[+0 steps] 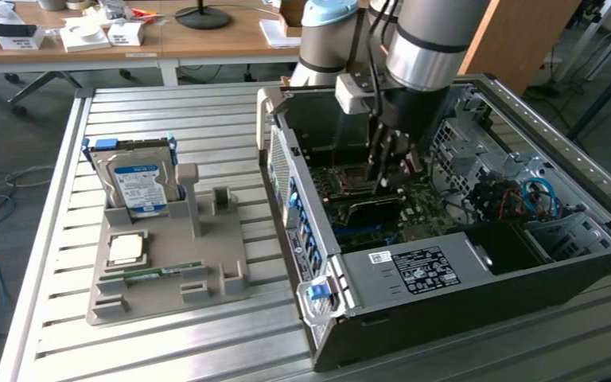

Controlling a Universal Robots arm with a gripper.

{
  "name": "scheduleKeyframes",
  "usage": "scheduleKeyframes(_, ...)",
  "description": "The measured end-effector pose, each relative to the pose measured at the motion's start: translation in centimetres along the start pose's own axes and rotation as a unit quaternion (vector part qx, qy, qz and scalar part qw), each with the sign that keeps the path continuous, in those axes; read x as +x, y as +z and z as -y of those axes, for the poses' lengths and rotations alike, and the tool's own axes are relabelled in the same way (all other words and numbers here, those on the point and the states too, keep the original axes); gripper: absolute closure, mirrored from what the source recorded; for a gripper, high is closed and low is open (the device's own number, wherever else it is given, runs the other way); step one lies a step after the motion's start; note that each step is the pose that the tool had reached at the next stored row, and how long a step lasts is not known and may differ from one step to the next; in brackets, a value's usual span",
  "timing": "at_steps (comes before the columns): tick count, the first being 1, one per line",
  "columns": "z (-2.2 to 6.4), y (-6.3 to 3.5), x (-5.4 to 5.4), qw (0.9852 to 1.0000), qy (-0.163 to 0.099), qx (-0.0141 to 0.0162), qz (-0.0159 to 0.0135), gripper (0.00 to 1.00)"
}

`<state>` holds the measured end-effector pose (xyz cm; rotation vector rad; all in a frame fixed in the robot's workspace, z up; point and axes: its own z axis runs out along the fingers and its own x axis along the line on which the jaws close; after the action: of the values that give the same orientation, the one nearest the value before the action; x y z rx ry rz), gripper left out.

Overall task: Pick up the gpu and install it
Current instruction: 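Insert the gpu into the slot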

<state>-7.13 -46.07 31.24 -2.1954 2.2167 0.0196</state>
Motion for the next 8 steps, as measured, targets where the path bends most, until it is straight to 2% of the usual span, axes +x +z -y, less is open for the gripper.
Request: scheduleKeyframes(8,0.02,-3.37,-0.1,1.0000,0.000,0.0000,0.0004,0.66)
